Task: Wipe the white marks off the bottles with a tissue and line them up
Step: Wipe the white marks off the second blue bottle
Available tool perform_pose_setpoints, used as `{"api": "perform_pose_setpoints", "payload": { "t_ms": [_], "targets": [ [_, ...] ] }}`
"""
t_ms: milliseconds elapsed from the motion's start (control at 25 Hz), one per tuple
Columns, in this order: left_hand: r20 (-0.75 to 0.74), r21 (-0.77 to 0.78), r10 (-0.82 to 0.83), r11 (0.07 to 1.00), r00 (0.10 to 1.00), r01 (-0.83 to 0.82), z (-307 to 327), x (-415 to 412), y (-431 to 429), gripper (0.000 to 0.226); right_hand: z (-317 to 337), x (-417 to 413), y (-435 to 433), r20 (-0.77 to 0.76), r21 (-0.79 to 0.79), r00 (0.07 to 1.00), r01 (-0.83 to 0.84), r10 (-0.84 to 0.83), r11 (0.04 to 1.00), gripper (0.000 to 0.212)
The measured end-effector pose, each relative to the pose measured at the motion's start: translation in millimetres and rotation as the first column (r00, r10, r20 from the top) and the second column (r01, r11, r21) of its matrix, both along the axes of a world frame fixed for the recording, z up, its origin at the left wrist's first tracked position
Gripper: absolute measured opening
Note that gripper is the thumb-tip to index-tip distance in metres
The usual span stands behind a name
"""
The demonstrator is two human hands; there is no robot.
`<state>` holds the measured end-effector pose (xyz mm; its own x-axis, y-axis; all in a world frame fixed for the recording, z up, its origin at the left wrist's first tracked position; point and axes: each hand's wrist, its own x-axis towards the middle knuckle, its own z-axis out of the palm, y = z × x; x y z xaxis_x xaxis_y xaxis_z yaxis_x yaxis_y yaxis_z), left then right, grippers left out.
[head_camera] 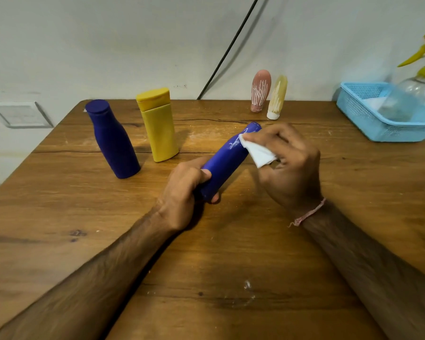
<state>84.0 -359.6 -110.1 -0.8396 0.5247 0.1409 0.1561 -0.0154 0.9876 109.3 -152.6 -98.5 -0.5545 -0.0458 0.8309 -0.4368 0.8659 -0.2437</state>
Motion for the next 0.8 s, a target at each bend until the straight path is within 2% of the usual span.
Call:
{"api": "perform_pose_setpoints", "payload": {
  "t_ms": [80, 160, 240, 360, 440, 560, 680, 800],
  "targets": [
    [-0.188, -0.132, 0.016, 0.990, 0.982, -0.042, 1.6, 1.0, -0.7, 0.064, 2.2, -2.1, 4.0, 0.032, -0.088, 0.998, 0.058, -0.055, 0.994, 0.032],
    [-0.364, -0.237, 0.035, 0.963, 0.931, -0.129, 1.2, 1.7, -1.7, 0.059, 3.2, -1.1, 3.9, 0.040, -0.068, 0.999, 0.011, -0.008, 0.998, 0.030],
    [-0.439, -0.315, 0.032, 0.931, 0.898, -0.187, -0.5, 1.1, -1.4, 0.060, 3.5, 1.1, 1.3, 0.021, 0.009, 0.998, -0.060, 0.060, 0.998, 0.029],
    [-0.527, -0.442, -0.009, 0.857, 0.850, -0.265, -4.0, 0.4, 1.1, 0.072, 3.1, -3.5, 8.0, 0.039, -0.038, 0.998, 0.044, -0.042, 0.998, 0.032],
    [-0.559, -0.486, -0.033, 0.822, 0.829, -0.296, -4.3, 0.9, 2.1, 0.077, 2.0, -5.4, 12.1, 0.042, -0.047, 0.997, 0.061, -0.059, 0.997, 0.034],
    [-0.569, -0.497, -0.053, 0.818, 0.820, -0.291, -2.8, 0.9, 2.3, 0.078, 2.9, -3.9, 12.4, 0.004, 0.010, 0.998, 0.056, -0.056, 0.998, 0.034],
    [-0.585, -0.501, -0.063, 0.813, 0.809, -0.298, -3.8, -0.6, 3.8, 0.078, 5.1, -4.8, 14.1, 0.013, -0.058, 0.991, 0.134, -0.133, 0.989, 0.038],
    [-0.542, -0.462, -0.021, 0.843, 0.840, -0.277, -5.5, -1.6, 2.9, 0.076, 2.0, 1.0, 2.1, 0.044, 0.011, 0.999, -0.033, 0.032, 0.999, 0.035]
  ]
}}
